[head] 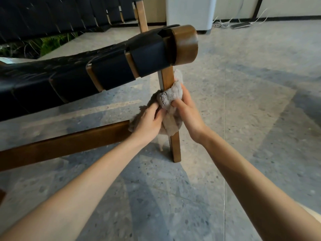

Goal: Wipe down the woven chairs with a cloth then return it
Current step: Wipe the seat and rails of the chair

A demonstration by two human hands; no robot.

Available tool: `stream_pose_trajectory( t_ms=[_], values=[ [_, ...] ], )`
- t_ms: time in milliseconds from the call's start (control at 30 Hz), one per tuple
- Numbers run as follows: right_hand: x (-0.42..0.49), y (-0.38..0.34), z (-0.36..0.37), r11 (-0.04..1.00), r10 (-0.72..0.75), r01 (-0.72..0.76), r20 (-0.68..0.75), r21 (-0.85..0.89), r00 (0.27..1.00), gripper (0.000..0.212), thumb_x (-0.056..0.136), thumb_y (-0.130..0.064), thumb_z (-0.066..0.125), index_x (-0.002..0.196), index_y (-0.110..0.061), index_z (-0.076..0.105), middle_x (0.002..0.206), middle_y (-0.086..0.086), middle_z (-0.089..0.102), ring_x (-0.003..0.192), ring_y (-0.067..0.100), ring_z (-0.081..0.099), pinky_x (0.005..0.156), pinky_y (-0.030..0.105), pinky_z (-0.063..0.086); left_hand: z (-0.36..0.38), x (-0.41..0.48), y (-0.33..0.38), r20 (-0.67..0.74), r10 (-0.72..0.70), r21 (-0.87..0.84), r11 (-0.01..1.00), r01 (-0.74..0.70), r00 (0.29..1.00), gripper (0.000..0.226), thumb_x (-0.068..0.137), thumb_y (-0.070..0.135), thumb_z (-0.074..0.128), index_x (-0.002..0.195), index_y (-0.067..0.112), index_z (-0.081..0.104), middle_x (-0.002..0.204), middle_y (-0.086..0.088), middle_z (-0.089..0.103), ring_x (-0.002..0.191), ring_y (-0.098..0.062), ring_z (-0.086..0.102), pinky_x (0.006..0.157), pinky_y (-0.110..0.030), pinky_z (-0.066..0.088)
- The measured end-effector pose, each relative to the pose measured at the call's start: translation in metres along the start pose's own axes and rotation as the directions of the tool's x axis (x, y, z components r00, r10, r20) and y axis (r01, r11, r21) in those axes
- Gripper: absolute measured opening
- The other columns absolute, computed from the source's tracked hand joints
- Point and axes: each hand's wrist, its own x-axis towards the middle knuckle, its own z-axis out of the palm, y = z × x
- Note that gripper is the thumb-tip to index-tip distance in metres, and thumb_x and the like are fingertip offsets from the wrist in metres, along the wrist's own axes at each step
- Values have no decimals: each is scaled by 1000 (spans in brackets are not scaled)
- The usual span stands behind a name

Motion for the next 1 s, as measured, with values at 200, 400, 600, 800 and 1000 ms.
stream_pose_trajectory(
  t_ms=[200,400,600,800,1000],
  values=[
    [11,-20,-7,994,-108,108,-10,-3,994,55,93,-1,44,144,-22,41,136,0,55,121,9,54,107,37,42,3,-1,22,-63,-22,-405,914,-6,998,27,101,27,40,126,30,50,124,4,60,116,-9,54,101,-43,45],
    [20,-45,-11,976,-216,215,-19,-36,976,40,94,0,45,133,-7,50,115,-1,64,113,14,60,96,28,50,-14,14,46,-192,46,-416,901,-123,980,36,101,19,41,134,32,41,138,4,48,127,-7,44,109,-36,38],
    [17,-34,-4,977,-200,194,-53,-93,978,39,94,0,41,130,-7,55,121,6,64,116,17,59,103,40,46,-11,15,39,-127,57,-405,908,-105,990,49,101,16,40,147,27,27,147,3,40,133,-8,39,108,-27,35],
    [2,7,-3,990,-61,48,-91,-133,994,42,97,-16,38,136,-26,49,127,-2,61,116,12,56,103,43,44,0,0,19,-60,71,-236,968,-84,996,55,101,18,41,149,32,19,152,7,32,138,-9,30,109,-28,29],
    [8,-3,-2,988,-119,114,-41,-101,992,48,96,-8,35,141,-24,43,141,-3,51,130,10,46,112,41,36,-1,2,27,-91,82,-313,944,-107,992,60,100,11,41,150,32,14,153,7,30,139,-10,29,114,-35,29]
  ],
)
